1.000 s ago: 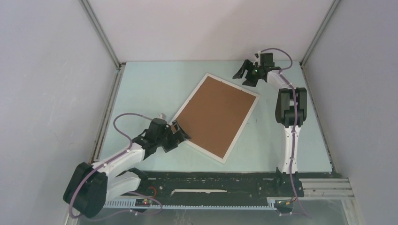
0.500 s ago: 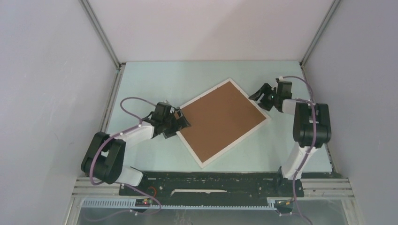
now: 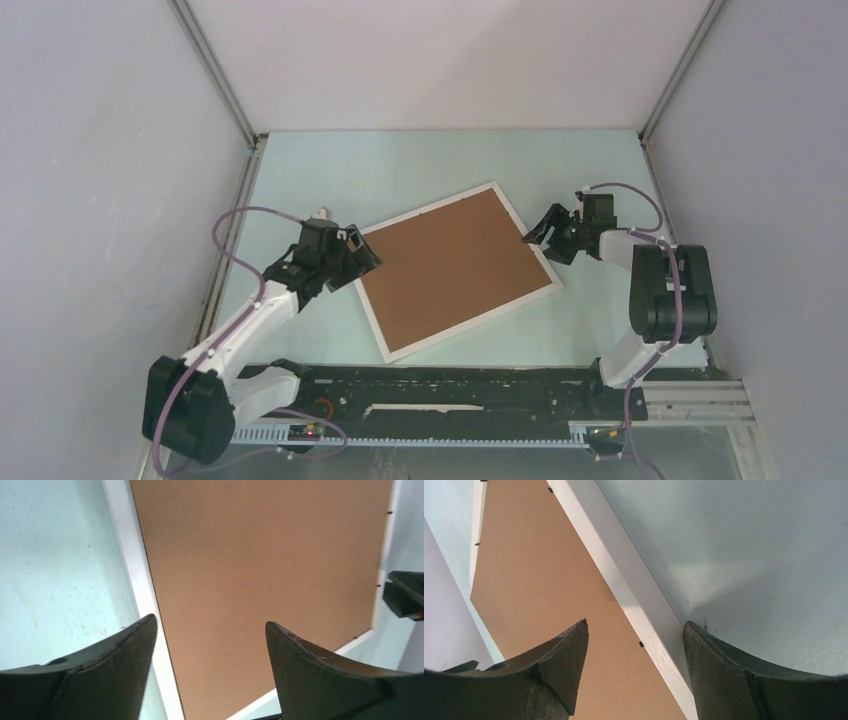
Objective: Put the photo into the frame
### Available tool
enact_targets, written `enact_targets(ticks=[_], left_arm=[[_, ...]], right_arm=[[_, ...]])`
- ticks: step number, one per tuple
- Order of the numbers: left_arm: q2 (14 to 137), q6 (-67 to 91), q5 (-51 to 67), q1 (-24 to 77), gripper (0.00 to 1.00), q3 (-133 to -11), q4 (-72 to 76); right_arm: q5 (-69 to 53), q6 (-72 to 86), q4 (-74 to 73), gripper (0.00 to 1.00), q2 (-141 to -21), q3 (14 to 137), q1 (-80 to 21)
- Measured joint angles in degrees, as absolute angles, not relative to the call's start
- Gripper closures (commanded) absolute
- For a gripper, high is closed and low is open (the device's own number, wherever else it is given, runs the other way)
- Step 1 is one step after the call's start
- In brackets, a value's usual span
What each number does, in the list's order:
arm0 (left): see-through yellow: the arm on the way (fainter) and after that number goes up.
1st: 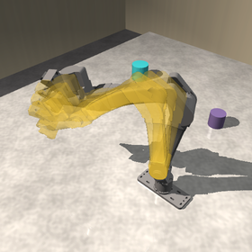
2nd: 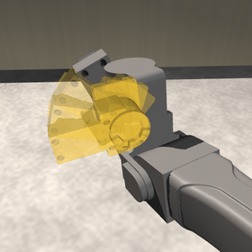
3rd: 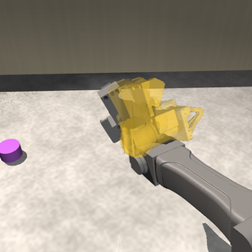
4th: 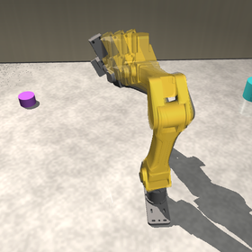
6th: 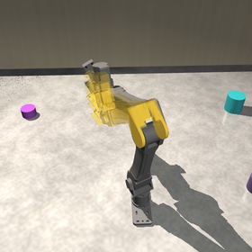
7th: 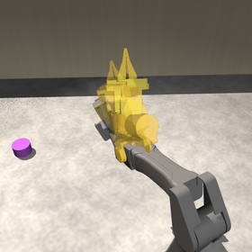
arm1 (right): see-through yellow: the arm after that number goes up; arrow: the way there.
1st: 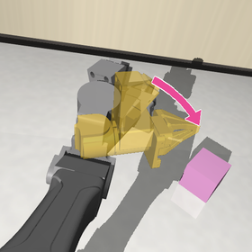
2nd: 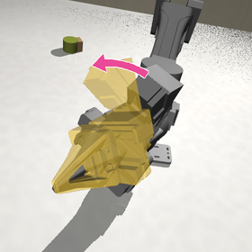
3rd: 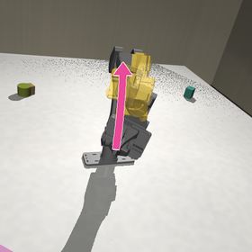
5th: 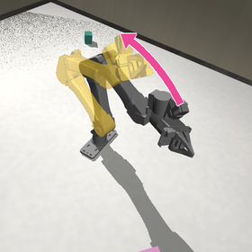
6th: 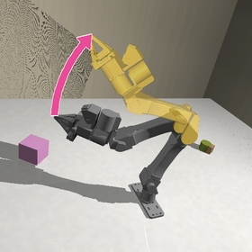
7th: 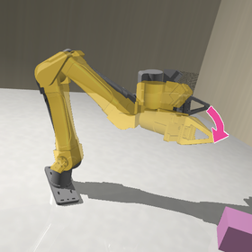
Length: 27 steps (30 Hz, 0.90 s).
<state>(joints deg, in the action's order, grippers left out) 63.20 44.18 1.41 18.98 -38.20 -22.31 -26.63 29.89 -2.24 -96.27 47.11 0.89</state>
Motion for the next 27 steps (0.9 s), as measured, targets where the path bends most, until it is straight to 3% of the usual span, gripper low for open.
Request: enact_targets(ticks=[5, 21, 27], left_arm=[[58.57, 46.94, -0.19, 20.03, 0.17, -38.20, -25.30], [64.99, 54.24, 1.72, 23.14, 0.13, -34.00, -22.92], [66.50, 54.78, 4.01, 23.09, 0.13, -32.25, -15.88]], right_arm=[[-26.65, 29.63, -2.85, 0.24, -96.05, 47.07, 0.95], [-26.65, 29.23, -2.85, 0.24, -96.05, 47.07, 0.82], [-26.13, 28.97, -2.68, 0.25, -96.05, 47.07, 0.25]])
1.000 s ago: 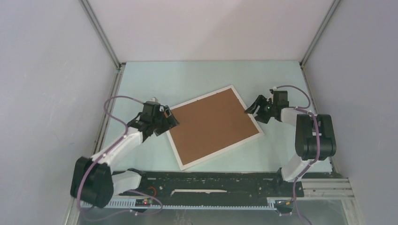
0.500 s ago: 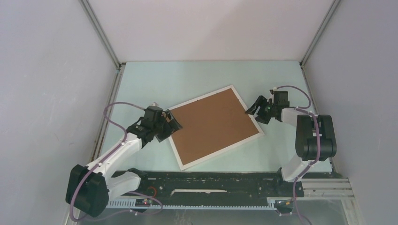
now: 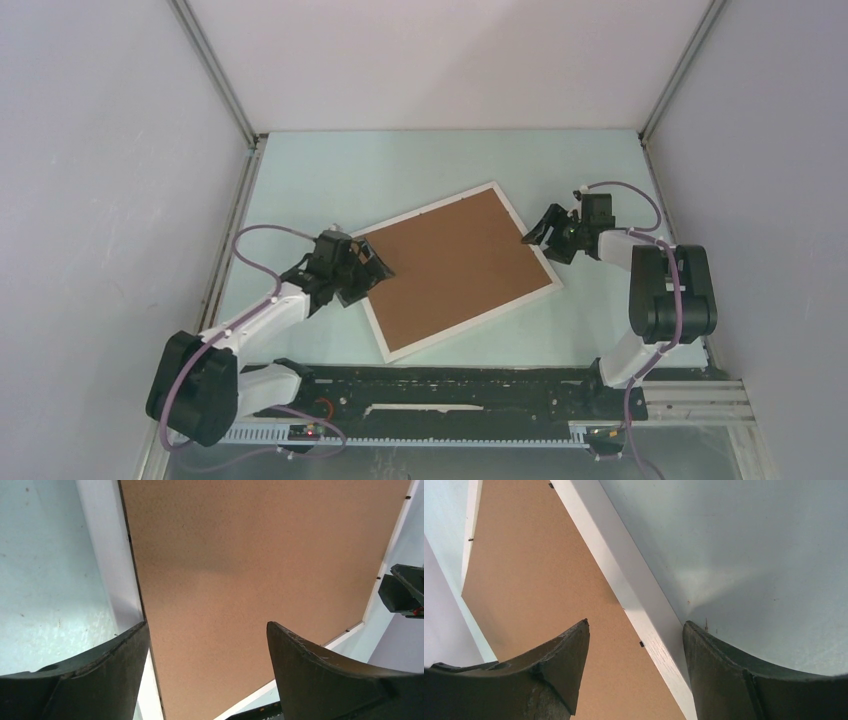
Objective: Put the photo into the frame
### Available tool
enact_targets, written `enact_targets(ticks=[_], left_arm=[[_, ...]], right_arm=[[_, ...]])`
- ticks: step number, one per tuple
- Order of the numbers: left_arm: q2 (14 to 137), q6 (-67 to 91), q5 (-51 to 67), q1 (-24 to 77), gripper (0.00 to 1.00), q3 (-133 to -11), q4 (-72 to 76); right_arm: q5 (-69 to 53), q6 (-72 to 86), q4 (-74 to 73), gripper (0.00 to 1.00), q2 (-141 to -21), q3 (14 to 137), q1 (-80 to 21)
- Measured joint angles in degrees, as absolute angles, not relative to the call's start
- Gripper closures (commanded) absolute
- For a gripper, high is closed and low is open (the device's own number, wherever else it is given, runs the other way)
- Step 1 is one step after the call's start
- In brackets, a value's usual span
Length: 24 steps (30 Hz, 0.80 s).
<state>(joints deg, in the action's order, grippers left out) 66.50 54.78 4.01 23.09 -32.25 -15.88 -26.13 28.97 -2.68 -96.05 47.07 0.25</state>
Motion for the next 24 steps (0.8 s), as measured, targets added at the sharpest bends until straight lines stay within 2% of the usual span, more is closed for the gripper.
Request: enact_targets(ticks=[9, 24], left_arm=[[67.20, 53.39, 4.86, 24.16, 0.12, -31.75, -11.07], [63.86, 50.94, -0.40, 30.68, 0.12, -31.86, -12.93]], right_arm=[[-23.97, 27.49, -0.99, 0.26, -96.05, 47.07, -0.05], [-22.52, 27.09, 0.67, 0.27, -96.36, 47.07, -0.05]])
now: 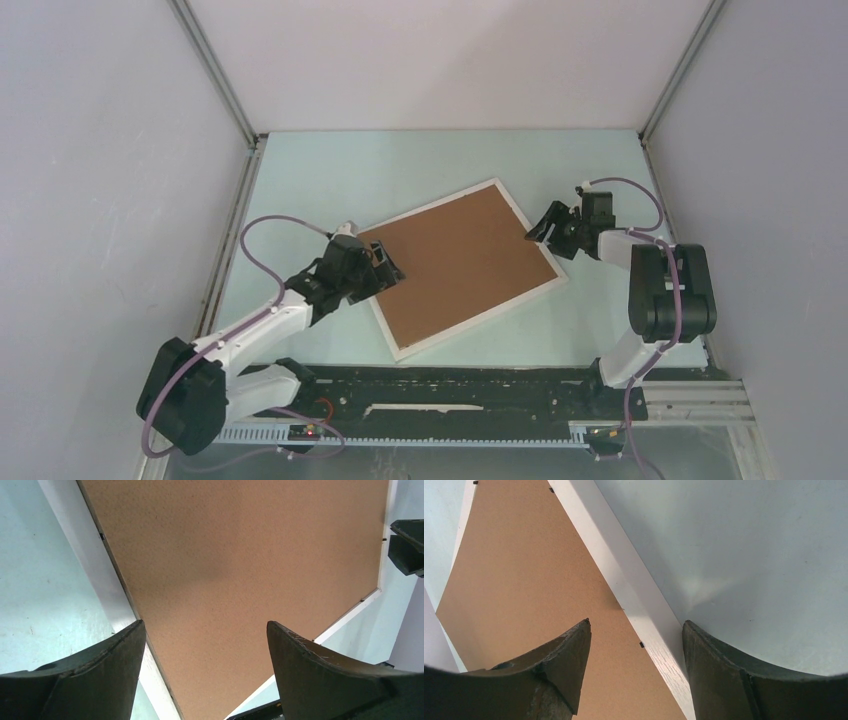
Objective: Put the photo into the frame
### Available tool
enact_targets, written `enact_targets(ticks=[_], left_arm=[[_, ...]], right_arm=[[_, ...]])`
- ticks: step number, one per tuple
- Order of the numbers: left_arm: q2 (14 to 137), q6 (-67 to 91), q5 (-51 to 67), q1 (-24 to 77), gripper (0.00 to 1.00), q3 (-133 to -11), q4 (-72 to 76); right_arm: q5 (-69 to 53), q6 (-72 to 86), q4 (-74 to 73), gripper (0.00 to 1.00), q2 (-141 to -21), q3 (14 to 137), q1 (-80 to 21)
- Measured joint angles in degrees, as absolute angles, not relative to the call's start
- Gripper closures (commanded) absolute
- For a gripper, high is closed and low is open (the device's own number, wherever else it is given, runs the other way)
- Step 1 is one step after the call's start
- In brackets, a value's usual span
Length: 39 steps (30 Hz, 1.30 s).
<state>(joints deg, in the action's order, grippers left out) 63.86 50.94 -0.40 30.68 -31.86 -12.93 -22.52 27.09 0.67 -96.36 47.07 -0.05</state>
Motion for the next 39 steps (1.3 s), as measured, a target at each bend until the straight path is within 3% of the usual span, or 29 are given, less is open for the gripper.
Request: enact_targets(ticks=[12, 19, 29, 39], left_arm=[[67.59, 50.98, -1.10, 31.18, 0.11, -33.71, -14.83], [80.86, 46.13, -2.42, 32.49, 0.09, -47.29, -28.23], [89.54, 39.03, -7.29, 37.98, 0.07, -57.17, -38.65], [91.33, 39.07, -6.59, 46.19, 0.04, -67.46, -27.79]], right_arm=[[-23.03, 27.11, 1.58, 0.28, -96.77, 47.07, -0.05], [-23.07, 27.14, 2.04, 0.28, -96.88, 47.07, -0.10], [-22.31, 27.14, 2.63, 0.28, -96.97, 47.07, -0.82], [-31.24, 30.15, 1.72, 0.27, -98.37, 46.98, -5.85]])
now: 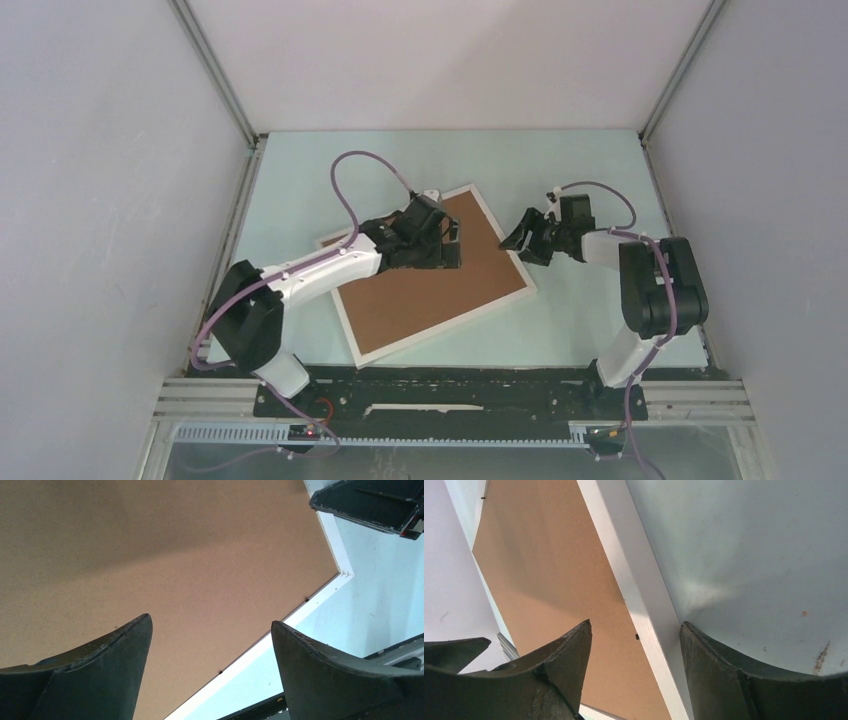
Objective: Put the photo into the frame
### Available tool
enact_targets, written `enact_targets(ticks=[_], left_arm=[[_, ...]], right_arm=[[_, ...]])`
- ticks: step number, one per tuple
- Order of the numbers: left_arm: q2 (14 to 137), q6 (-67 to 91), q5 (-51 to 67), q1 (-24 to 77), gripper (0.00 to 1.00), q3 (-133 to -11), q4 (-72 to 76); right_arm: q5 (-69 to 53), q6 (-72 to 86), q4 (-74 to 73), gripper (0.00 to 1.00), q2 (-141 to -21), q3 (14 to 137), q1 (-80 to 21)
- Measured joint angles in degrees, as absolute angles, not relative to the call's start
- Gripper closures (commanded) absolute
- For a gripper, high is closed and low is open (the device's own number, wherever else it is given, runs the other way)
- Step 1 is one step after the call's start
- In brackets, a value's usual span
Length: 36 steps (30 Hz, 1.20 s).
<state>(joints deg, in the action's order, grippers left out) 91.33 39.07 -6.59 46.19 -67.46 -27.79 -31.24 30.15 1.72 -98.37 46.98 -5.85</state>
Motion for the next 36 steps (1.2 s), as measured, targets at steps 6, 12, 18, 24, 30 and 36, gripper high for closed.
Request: enact_targets(ticks=[6, 12, 18, 24, 30, 36], left_arm=[[83.13, 40.07, -6.28, 41.25, 0.00, -60.71, -26.81], [63.51, 41.63, -3.49, 23.64, 0.00, -45.52, -26.00], [57.45, 44.05, 5.80, 8.51, 0.00, -33.98, -24.38], [56.14, 49.23, 10.09, 8.54, 0.00, -27.99, -21.45], [52.16, 51.64, 7.40, 9.17, 0.00, -26.33, -21.78], [48.23, 52.49, 3.11, 11.16, 0.00, -26.33, -24.71]], right_arm=[[-32.40, 30.22, 0.84, 0.26, -98.35, 46.85, -4.45], [-28.73, 28.67, -3.70, 0.23, -96.42, 47.44, -4.89], [-23.00, 25.43, -10.11, 0.20, -93.71, 49.84, -7.05], [-22.57, 24.27, -11.53, 0.21, -94.28, 51.20, -8.88], [-22.59, 23.88, -12.05, 0.21, -96.20, 51.40, -9.50], [-23.00, 23.88, -11.97, 0.21, -96.73, 51.70, -9.50]])
